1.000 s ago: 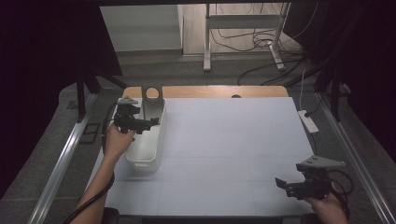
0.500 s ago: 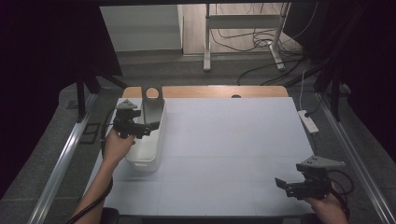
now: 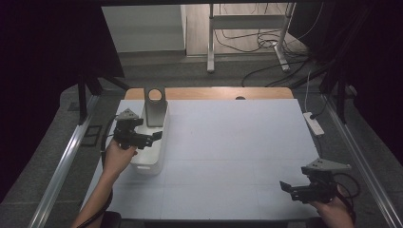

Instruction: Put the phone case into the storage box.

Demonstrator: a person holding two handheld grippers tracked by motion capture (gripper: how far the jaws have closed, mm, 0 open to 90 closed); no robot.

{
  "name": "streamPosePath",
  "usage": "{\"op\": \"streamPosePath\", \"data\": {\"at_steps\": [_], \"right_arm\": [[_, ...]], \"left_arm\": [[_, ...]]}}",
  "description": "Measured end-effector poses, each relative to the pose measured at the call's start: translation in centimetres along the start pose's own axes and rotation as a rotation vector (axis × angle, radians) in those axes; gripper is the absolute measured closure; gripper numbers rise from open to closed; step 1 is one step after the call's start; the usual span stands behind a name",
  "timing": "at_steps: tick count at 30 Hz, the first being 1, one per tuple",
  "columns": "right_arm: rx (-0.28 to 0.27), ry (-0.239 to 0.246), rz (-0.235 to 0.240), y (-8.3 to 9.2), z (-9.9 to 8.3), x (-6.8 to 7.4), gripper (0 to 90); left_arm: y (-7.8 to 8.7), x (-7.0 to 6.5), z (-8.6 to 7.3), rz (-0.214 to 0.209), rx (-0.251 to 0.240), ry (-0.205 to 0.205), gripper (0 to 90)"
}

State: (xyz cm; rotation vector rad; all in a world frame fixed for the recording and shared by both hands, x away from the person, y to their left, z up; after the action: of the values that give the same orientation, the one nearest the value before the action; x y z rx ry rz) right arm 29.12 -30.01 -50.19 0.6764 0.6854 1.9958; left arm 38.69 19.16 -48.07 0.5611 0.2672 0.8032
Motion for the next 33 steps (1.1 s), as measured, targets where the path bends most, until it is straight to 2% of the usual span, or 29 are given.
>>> {"op": "streamPosePath", "data": {"at_steps": [13, 24, 33], "right_arm": [[0.009, -0.006, 0.006, 0.0, 0.0, 0.0, 0.9], [0.01, -0.008, 0.002, -0.1, 0.0, -0.1, 0.6], [0.009, -0.003, 0.001, 0.0, 0.0, 0.0, 0.8]], "left_arm": [[1.4, -1.4, -1.3, -0.014, -0.012, 0.011, 0.0], [3.2, -2.7, -2.4, -0.007, -0.014, 0.001, 0.0], [4.4, -3.3, -3.2, -0.006, -0.018, 0.022, 0.0]]}}
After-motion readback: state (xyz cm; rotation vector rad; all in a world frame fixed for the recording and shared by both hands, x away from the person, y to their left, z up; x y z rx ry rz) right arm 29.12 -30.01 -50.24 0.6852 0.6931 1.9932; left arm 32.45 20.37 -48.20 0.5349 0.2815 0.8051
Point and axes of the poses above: each handheld gripper's, and its own axes: y roughly backward along the jaws, z roughly out of its top, x roughly to its left, the point moved 7 cm from there along -y, roughly forward along the jaws, and after that the axes turned 10 degrees about -y, right-handed, at the moved point
